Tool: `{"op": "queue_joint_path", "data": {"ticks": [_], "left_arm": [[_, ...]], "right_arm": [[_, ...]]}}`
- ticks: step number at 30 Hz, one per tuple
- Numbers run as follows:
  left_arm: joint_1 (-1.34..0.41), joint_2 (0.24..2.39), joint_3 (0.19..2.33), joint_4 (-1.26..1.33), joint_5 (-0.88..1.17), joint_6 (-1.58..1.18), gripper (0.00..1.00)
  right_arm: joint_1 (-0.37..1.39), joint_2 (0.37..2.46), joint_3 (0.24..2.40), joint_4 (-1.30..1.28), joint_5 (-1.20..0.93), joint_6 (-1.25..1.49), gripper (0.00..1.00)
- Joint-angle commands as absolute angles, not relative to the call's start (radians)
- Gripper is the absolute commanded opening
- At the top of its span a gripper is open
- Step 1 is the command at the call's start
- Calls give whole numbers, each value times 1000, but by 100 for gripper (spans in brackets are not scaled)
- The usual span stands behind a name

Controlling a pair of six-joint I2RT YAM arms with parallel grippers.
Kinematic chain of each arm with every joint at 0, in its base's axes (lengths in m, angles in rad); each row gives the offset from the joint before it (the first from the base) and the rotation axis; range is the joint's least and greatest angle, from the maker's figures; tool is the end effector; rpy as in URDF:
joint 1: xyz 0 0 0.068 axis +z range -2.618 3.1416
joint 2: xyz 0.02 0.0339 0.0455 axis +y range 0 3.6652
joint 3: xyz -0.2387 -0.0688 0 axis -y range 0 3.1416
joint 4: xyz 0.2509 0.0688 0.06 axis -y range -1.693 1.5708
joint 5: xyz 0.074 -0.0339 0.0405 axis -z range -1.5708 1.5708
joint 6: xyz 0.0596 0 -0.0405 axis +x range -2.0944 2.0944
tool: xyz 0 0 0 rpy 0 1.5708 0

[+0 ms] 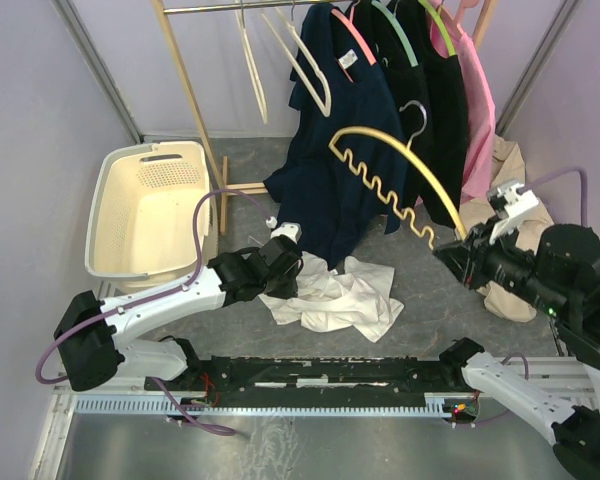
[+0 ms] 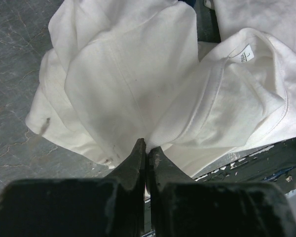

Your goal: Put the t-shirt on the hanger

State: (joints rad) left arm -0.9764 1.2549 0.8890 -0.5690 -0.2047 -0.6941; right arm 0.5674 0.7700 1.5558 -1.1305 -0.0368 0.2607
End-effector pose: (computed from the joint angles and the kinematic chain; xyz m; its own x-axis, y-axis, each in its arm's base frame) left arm 0.1670 -0.2254 0.2002 -0.8220 0.0976 -0.5611 0.2833 0.9247 -0.2542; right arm 0.0909 0.0606 0.4544 -0.4213 0.0369 -0.9062 -0.4737 0.8431 0.2546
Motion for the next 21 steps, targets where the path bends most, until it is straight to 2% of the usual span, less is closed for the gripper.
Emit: {"op": "queue_joint_path", "data": {"ticks": [1,4,12,21], "left_arm": [[-972,1256,913,-544,-227,-646,3],[-971,1245,914,-556,-245,-646,3],[-964,1224,932,-595,-289,-641,3],[-955,1227,994,-658,-320,-617,3]], "right_arm": [[566,681,1511,-1207,-241,334,1],[567,635,1487,-1264,-363,361,1],[566,561,1497,-1405,-529,374,1],[565,514,1432,-1494,-527,348,1]]}}
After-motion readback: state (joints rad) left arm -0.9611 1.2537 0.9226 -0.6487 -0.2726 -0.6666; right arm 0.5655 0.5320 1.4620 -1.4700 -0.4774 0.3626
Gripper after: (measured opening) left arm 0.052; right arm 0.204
